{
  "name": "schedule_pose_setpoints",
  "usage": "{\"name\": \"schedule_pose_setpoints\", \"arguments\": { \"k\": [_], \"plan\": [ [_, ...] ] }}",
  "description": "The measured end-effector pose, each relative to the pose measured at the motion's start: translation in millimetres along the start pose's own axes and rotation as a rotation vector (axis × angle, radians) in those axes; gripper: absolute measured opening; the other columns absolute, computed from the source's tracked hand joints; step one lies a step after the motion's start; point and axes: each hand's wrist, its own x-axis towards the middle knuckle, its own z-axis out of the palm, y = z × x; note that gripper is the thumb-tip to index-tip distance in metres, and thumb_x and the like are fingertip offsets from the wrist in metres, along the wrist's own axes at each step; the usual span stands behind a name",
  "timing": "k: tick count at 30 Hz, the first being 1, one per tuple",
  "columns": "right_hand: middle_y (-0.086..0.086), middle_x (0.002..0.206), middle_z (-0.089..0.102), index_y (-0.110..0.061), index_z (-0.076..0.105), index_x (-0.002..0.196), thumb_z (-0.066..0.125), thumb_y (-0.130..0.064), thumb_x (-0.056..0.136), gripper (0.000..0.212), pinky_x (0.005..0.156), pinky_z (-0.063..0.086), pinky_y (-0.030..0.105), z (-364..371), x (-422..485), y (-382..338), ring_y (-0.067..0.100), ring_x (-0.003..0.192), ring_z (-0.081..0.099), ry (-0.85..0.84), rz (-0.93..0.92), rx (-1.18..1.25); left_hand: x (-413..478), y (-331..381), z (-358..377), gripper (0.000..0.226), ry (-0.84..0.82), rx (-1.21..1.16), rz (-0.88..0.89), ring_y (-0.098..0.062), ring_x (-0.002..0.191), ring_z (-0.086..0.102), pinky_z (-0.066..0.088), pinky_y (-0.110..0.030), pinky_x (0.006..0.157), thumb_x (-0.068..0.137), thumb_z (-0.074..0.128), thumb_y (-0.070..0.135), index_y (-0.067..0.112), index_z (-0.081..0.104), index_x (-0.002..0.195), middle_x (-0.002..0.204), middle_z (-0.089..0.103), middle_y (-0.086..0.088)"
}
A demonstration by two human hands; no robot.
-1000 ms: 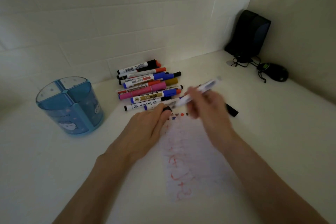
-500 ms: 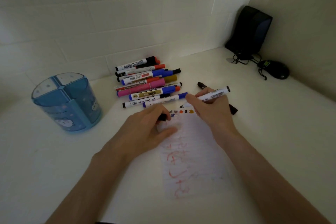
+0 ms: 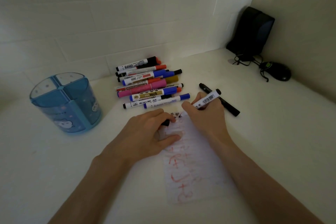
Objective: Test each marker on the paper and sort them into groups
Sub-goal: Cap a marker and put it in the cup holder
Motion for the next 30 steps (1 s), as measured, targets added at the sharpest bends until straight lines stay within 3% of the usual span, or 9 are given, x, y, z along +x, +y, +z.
{"name": "schedule_pose_setpoints", "arguments": {
  "k": [11, 16, 19, 27, 30],
  "plan": [
    [-0.01, 0.052, 0.05, -0.015, 0.051, 0.064, 0.077, -0.016, 0.081, 0.031, 0.044, 0.037, 0.013, -0.7, 1.3, 2.6, 0.002, 0.047, 0.041, 0.027, -0.018, 0.027, 0.4, 0.3, -0.2, 0.055, 0.0, 0.031, -0.01, 0.0, 0.101, 0.054, 0.046, -0.02, 0.081, 0.086, 0.05, 0.075, 0.039, 0.056, 0.127, 0.112, 0.058, 0.021],
    [-0.011, 0.05, 0.046, -0.001, 0.047, 0.068, 0.076, -0.016, 0.08, 0.034, 0.044, 0.034, 0.015, 0.3, -1.0, 3.2, 0.002, 0.046, 0.037, -0.025, -0.055, -0.01, 0.0, 0.1, 0.3, 0.053, 0.024, 0.044, -0.007, 0.0, 0.099, 0.054, 0.047, -0.021, 0.08, 0.086, 0.052, 0.075, 0.039, 0.057, 0.125, 0.108, 0.057, 0.022],
    [-0.002, 0.054, 0.05, 0.002, 0.051, 0.072, 0.075, -0.015, 0.08, 0.031, 0.045, 0.036, 0.014, -1.0, -0.2, 2.0, 0.003, 0.048, 0.04, 0.008, -0.055, 0.011, 0.2, -0.7, 0.6, 0.055, 0.021, 0.044, -0.002, -0.001, 0.099, 0.055, 0.049, -0.023, 0.08, 0.085, 0.05, 0.076, 0.039, 0.058, 0.125, 0.109, 0.058, 0.021],
    [-0.007, 0.055, 0.05, 0.0, 0.052, 0.07, 0.075, -0.018, 0.081, 0.031, 0.045, 0.036, 0.014, -2.2, -1.0, 0.7, 0.002, 0.047, 0.039, -0.01, -0.015, 0.02, 0.0, -0.5, -0.2, 0.054, 0.019, 0.036, 0.01, -0.001, 0.097, 0.055, 0.051, -0.024, 0.08, 0.086, 0.052, 0.074, 0.037, 0.059, 0.126, 0.107, 0.057, 0.021],
    [-0.01, 0.053, 0.049, -0.011, 0.05, 0.066, 0.074, -0.017, 0.082, 0.03, 0.045, 0.036, 0.014, -1.7, -0.7, 0.0, 0.002, 0.047, 0.039, -0.024, 0.013, 0.006, -0.1, 0.8, -1.2, 0.055, 0.012, 0.04, 0.016, -0.002, 0.098, 0.055, 0.051, -0.024, 0.082, 0.087, 0.054, 0.071, 0.035, 0.058, 0.128, 0.11, 0.058, 0.019]
  ]
}}
